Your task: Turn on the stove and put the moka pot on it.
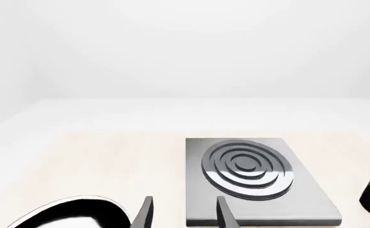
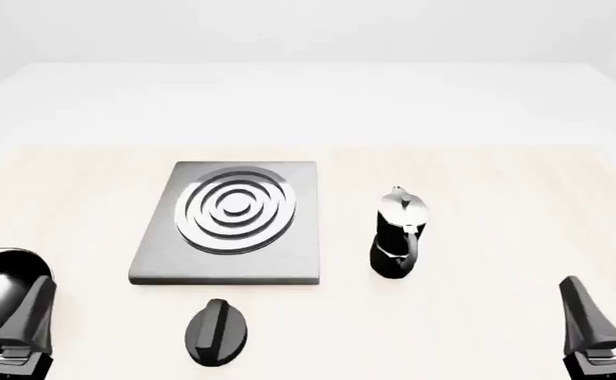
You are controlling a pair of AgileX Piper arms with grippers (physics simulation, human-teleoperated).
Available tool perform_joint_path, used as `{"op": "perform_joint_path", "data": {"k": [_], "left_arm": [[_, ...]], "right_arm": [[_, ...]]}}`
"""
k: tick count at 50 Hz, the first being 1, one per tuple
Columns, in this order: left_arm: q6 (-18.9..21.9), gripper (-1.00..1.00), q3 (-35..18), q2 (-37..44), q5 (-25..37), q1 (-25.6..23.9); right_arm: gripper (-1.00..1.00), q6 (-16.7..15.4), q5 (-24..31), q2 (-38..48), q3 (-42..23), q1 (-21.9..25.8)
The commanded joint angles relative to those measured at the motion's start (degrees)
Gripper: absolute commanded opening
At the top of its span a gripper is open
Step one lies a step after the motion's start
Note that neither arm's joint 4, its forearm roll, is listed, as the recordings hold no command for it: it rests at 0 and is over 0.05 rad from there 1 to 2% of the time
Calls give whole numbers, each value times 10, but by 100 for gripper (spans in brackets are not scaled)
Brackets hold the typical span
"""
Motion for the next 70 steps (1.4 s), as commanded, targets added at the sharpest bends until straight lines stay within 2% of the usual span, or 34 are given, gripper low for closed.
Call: {"op": "perform_joint_path", "data": {"k": [1,15,17,19,21,26,32,37,40,45,51,57,59,61,63,67,70], "left_arm": [[10,100,-2,0,-2,-6],[21,100,-19,3,5,-31],[34,100,-31,1,23,-54],[37,100,-40,8,26,-49],[52,100,-44,18,23,-64],[24,100,-78,55,28,-89],[11,100,-121,89,40,-128],[-14,100,-159,183,31,-154],[4,100,-177,234,21,-163],[0,100,-207,305,19,-198],[0,100,-230,348,18,-222],[-27,100,-255,416,15,-259],[-19,100,-261,424,17,-264],[-30,100,-269,454,16,-281],[-45,100,-276,479,15,-285],[-37,100,-283,518,2,-297],[-26,100,-286,542,-10,-306]], "right_arm": [[100,2,-9,11,-1,1],[100,13,-1,-2,0,-5],[100,13,-3,-2,0,-5],[100,14,-2,-2,0,-5],[100,14,-2,-2,0,-4],[100,14,-2,-2,0,-1],[100,11,-1,-2,0,1],[100,7,-2,-2,-2,5],[100,6,0,-2,-4,7],[100,8,0,-2,0,16],[100,6,-8,7,0,17],[100,5,-38,38,0,20],[100,3,-41,41,0,21],[100,1,0,5,-1,18],[100,2,1,-1,0,20],[100,4,29,1,-28,19],[100,9,24,2,-21,18]]}}
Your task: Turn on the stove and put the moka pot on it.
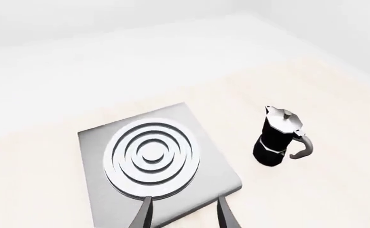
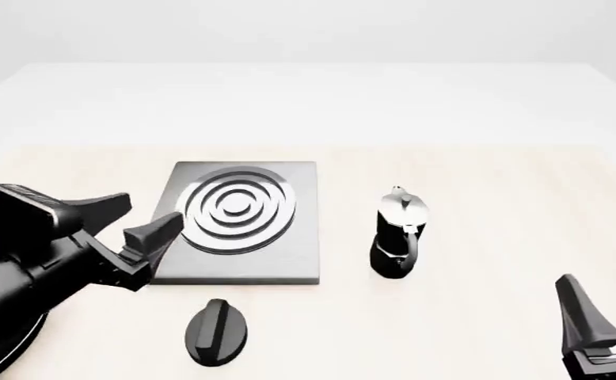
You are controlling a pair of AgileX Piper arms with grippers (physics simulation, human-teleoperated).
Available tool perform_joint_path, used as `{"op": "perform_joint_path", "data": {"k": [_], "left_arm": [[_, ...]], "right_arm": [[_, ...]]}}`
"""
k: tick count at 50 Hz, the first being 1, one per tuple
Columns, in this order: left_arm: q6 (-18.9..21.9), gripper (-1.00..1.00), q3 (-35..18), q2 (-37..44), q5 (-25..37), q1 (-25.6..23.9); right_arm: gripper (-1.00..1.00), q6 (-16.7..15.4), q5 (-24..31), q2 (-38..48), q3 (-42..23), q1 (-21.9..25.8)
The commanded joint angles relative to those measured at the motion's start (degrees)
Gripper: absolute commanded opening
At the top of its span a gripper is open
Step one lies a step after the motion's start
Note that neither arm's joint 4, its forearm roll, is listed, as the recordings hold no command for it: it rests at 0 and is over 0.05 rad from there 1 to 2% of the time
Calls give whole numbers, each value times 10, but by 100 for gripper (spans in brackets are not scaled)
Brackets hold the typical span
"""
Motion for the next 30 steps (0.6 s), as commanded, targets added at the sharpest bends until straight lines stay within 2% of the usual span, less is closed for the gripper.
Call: {"op": "perform_joint_path", "data": {"k": [1,7,19,24,27,30], "left_arm": [[-5,100,-32,120,-22,-46],[5,100,-38,159,-33,-59],[-16,100,-63,197,-18,-105],[-47,100,-71,220,-11,-130],[-42,100,-67,216,-15,-130],[-68,100,-68,238,-18,-144]], "right_arm": [[100,6,19,-7,-9,1],[100,10,19,-9,0,-2],[100,15,15,-10,8,-7],[100,14,15,-11,9,-7],[100,16,15,-11,9,-8],[100,17,15,-11,9,-8]]}}
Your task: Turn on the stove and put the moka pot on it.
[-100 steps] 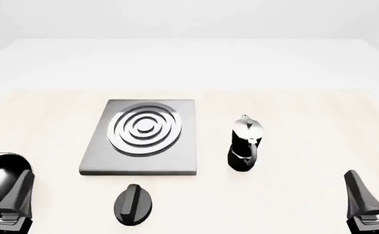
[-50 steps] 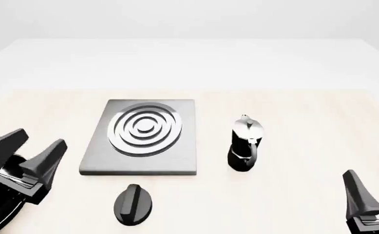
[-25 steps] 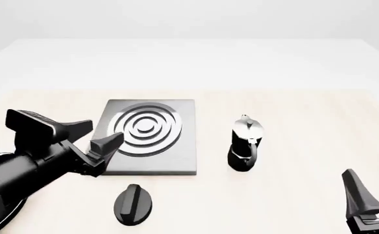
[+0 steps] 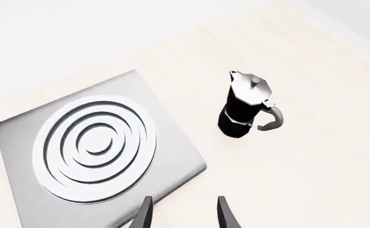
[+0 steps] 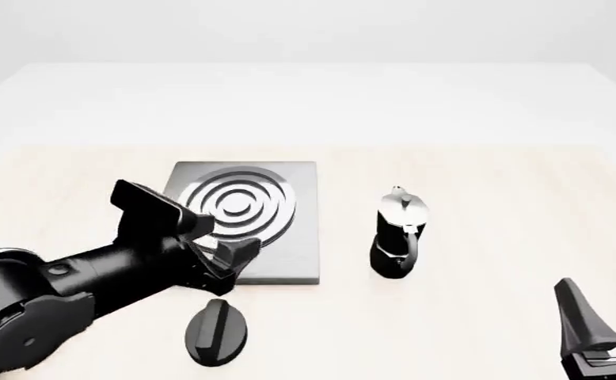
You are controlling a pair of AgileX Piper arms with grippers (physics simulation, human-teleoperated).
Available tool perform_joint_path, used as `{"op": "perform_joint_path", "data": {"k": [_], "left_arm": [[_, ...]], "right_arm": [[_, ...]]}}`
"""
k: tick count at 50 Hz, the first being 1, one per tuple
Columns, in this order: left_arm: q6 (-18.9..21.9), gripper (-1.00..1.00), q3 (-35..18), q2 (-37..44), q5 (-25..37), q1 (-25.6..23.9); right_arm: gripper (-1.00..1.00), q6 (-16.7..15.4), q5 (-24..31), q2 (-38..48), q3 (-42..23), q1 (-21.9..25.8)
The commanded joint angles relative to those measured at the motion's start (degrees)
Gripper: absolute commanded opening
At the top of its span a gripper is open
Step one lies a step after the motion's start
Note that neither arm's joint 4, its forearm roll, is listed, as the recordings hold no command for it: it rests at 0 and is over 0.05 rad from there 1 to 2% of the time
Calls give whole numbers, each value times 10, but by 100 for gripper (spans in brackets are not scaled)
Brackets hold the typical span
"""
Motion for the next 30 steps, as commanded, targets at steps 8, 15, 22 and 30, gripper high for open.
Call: {"op": "perform_joint_path", "data": {"k": [8,15,22,30], "left_arm": [[-71,100,-6,71,-8,-61],[-127,100,-10,93,-6,-85],[-163,100,-4,118,-13,-94],[-167,100,7,108,-10,-86]], "right_arm": [[100,8,2,-1,2,-2],[100,10,2,0,2,-3],[100,13,3,-1,2,-3],[100,17,4,-1,2,-5]]}}
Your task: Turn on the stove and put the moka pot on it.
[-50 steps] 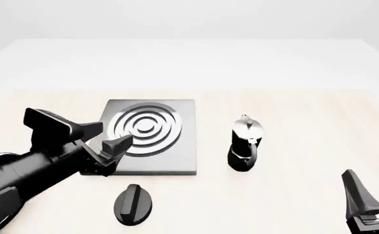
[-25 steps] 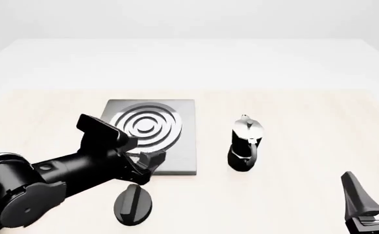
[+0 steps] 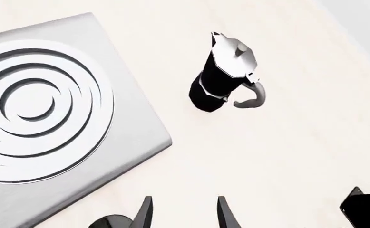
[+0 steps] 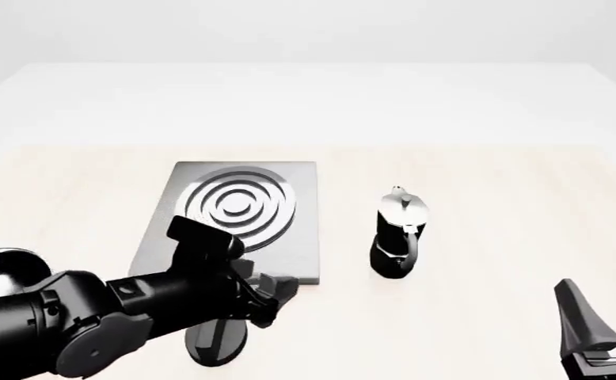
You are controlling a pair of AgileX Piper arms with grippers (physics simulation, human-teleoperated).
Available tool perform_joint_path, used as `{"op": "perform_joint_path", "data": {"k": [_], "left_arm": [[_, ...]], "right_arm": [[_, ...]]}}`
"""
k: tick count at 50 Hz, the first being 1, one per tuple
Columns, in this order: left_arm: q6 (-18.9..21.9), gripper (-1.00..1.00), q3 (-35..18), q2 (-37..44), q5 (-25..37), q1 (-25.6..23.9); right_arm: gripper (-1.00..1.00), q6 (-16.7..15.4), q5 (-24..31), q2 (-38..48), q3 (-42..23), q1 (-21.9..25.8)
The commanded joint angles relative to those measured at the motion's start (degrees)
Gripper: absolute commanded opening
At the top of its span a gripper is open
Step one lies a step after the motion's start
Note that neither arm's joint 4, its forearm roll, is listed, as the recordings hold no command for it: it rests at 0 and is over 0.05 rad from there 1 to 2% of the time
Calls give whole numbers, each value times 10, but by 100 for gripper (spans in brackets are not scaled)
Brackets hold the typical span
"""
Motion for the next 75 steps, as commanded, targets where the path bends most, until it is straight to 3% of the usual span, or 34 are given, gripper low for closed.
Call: {"op": "perform_joint_path", "data": {"k": [1,10,38,75], "left_arm": [[-36,100,13,12,2,1],[-42,100,23,18,-5,-8],[-115,100,49,90,-66,-24],[-146,100,85,102,-105,17]], "right_arm": [[100,4,2,0,0,-2],[100,6,1,0,0,-1],[100,11,-2,0,0,-2],[100,7,2,0,0,-4]]}}
